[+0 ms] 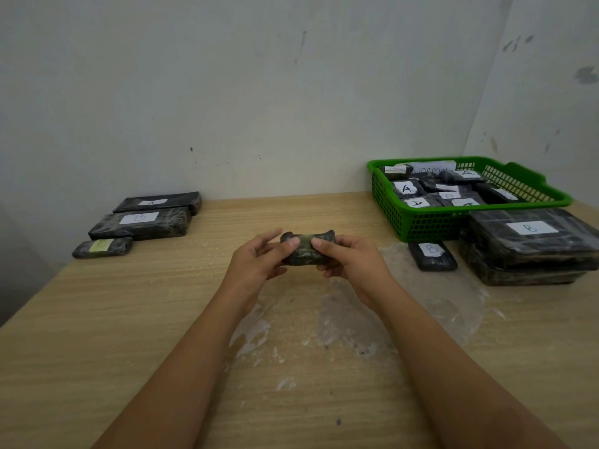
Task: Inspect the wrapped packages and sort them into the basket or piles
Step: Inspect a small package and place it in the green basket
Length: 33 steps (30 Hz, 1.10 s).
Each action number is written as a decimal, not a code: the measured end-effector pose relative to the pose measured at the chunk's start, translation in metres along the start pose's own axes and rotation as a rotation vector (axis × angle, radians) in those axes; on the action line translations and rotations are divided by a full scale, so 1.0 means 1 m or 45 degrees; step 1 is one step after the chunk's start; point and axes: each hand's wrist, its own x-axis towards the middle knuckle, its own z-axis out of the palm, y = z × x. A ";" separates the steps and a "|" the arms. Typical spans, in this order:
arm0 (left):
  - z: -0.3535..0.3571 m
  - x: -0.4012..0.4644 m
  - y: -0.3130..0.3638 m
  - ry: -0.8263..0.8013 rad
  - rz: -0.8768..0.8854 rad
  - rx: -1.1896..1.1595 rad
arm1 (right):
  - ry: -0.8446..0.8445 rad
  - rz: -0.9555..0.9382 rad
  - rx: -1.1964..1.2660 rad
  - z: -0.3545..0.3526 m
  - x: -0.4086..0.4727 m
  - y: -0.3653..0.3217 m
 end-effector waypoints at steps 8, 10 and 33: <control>-0.002 -0.001 -0.001 -0.098 0.153 0.147 | -0.047 0.071 0.118 0.000 -0.002 -0.005; -0.001 -0.001 0.000 -0.086 0.149 0.107 | -0.110 0.063 0.104 0.000 -0.003 -0.005; 0.002 -0.002 -0.002 -0.121 0.145 -0.021 | -0.139 -0.166 -0.015 -0.006 -0.002 0.000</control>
